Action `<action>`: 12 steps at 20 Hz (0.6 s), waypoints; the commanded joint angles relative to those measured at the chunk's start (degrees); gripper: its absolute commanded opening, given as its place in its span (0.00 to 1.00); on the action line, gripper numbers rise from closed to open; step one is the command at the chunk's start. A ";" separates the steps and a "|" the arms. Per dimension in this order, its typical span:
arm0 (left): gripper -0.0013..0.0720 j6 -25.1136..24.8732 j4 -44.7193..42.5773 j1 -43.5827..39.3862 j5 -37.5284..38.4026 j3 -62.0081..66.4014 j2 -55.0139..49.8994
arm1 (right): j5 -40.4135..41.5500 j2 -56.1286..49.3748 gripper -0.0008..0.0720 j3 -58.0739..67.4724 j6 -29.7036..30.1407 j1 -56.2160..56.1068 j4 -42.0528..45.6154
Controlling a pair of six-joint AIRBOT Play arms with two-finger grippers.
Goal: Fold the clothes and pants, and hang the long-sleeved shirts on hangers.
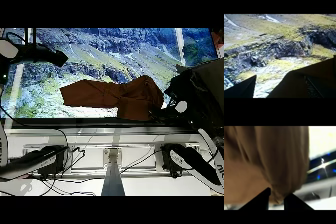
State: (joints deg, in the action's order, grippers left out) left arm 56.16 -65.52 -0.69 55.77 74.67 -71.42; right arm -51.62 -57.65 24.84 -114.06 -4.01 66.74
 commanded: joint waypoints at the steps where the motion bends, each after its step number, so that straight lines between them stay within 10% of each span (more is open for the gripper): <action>1: 0.97 -0.02 -0.02 0.02 1.57 0.02 0.04 | 7.78 -2.36 0.06 2.56 -0.26 0.04 2.38; 12: 0.97 15.41 -9.92 13.88 10.84 -1.05 -3.50 | -8.85 2.80 0.03 31.34 18.27 0.04 16.39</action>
State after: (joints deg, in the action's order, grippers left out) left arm 68.60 -73.43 8.45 60.64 74.37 -72.88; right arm -56.18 -56.84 50.37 -99.85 -3.99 79.53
